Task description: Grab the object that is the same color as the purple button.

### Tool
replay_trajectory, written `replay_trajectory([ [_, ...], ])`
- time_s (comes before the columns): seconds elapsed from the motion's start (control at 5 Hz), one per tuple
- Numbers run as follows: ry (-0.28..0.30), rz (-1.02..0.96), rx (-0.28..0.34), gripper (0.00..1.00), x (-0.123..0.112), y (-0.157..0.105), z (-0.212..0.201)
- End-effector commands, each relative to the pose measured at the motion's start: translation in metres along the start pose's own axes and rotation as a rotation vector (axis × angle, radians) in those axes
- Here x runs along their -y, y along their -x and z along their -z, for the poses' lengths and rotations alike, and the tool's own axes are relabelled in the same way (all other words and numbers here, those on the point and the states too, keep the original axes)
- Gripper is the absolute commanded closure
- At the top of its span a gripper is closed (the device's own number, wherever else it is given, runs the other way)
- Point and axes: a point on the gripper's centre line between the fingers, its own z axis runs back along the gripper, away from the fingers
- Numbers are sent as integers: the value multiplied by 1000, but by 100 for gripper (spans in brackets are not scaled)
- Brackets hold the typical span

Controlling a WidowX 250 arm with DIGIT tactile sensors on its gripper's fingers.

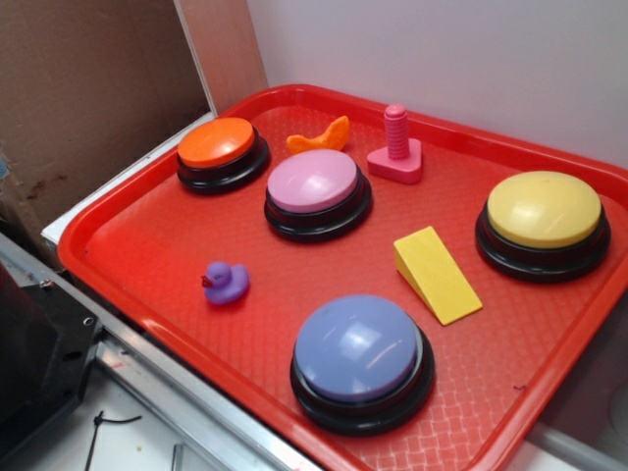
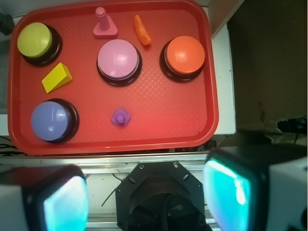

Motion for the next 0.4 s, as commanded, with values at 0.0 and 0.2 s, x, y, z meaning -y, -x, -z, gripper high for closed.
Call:
replay_trajectory([
  [0.0, 0, 0, 0, 0, 0, 0, 0],
  [0.2, 14, 143, -21, 0, 32, -16, 13],
])
